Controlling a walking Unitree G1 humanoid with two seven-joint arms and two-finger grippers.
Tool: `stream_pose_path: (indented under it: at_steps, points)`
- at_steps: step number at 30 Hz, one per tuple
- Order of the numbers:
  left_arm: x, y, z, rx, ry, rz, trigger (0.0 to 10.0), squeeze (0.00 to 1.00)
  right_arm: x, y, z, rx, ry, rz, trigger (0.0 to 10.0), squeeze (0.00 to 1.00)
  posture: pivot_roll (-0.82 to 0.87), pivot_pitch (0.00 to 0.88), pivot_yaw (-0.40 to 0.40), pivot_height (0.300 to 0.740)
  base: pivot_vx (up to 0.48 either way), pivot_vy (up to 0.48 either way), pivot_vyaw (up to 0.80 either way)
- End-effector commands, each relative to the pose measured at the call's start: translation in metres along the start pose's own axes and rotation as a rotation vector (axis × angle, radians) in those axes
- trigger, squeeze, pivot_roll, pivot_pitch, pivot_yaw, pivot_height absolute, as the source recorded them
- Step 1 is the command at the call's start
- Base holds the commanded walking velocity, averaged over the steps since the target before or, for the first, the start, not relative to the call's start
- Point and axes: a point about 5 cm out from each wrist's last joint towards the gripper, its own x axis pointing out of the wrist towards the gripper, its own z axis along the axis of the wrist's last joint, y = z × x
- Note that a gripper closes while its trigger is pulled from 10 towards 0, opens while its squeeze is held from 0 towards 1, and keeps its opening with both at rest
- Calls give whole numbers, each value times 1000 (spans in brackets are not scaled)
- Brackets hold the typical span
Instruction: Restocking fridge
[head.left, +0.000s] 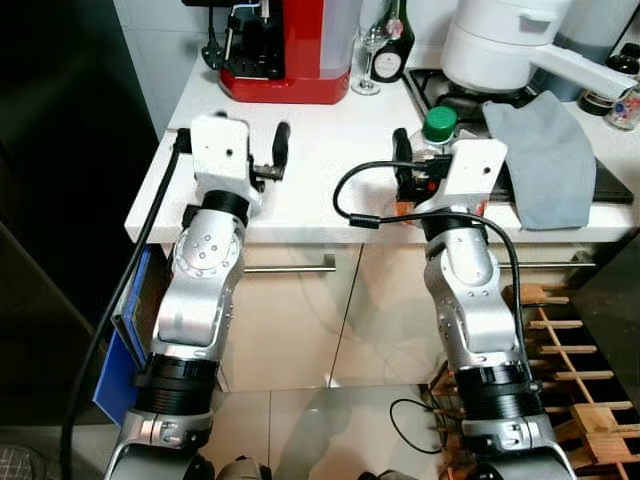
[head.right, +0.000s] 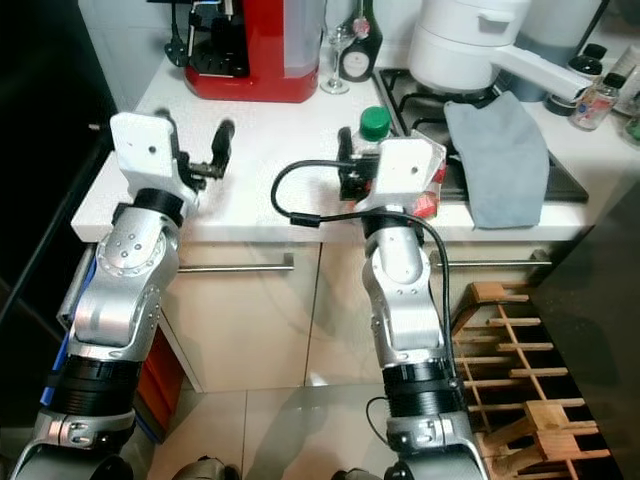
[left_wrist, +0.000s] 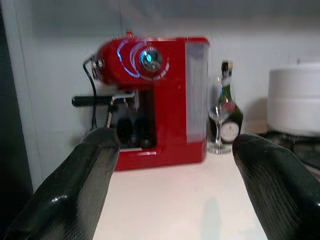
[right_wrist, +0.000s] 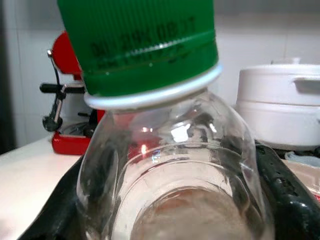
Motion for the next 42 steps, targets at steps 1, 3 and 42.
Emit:
stream_pose_path:
  at_steps: [1, 3, 42]
  points:
    - [-1, 0, 3, 27, -19, 9, 10000, 0, 1, 3, 12, -3, -63, 8, 0, 0, -9, 0, -26, 740, 0, 0, 0]
    - [-1, -1, 4, 51, -34, 9, 10000, 0, 1, 5, 10, 9, -54, 21, 0, 0, -6, 0, -25, 740, 0, 0, 0]
    - [10, -20, -11, -41, 13, -25, 10000, 0, -4, -28, -36, 2, 177, -13, 0, 0, -36, 0, -1, 740, -203, 0, 0]
